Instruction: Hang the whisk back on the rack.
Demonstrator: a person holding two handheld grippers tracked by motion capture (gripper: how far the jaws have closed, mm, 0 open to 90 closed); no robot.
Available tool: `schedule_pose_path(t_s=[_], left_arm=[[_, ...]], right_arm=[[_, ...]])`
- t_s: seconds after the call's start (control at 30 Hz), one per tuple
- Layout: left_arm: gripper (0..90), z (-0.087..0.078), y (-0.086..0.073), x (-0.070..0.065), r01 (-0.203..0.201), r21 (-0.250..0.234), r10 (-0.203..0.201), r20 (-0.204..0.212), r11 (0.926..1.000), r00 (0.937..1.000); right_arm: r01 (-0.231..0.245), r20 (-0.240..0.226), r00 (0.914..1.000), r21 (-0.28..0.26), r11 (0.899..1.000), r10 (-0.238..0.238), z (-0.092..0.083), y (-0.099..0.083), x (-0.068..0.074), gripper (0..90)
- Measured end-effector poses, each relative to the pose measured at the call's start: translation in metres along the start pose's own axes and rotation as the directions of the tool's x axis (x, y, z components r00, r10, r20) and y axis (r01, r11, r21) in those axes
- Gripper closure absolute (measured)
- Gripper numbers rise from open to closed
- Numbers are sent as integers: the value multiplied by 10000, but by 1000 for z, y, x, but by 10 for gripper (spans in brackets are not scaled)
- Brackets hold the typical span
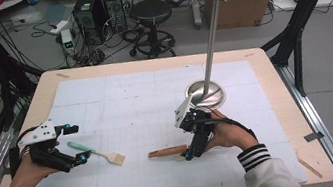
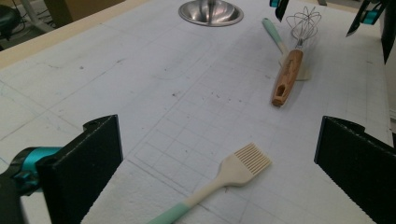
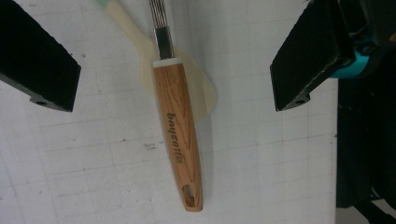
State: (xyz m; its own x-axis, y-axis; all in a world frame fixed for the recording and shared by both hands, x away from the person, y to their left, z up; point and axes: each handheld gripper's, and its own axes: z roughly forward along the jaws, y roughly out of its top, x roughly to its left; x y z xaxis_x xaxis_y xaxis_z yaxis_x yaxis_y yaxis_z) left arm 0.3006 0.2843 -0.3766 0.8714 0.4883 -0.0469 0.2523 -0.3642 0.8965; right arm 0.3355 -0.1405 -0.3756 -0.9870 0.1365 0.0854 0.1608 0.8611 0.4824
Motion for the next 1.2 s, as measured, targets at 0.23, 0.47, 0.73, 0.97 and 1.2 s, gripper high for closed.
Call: schedule_pose_path(t_s=[0.23,0.47,0.73,0.97,1.2], left_arm=[[17,1,0,1,2,39,-2,1,10000,10000],[16,0,0,0,22,-11,-22,-32,10000,10000],[17,1,0,0,-8,47,8,64,10000,10000],[17,0,0,0,18,22,-18,23,10000,10000],[17,1,0,0,27,55,-27,20,10000,10000]], right_arm=[[69,-268,9996,489,9988,-56,16,1,1,2],[72,-348,9994,954,9954,-39,24,2,0,60],[-126,-210,9997,1250,9921,154,30,3,2,154],[-207,-494,9984,1607,9868,289,34,2,1,232],[-245,-671,9971,1501,9884,349,36,0,0,346]])
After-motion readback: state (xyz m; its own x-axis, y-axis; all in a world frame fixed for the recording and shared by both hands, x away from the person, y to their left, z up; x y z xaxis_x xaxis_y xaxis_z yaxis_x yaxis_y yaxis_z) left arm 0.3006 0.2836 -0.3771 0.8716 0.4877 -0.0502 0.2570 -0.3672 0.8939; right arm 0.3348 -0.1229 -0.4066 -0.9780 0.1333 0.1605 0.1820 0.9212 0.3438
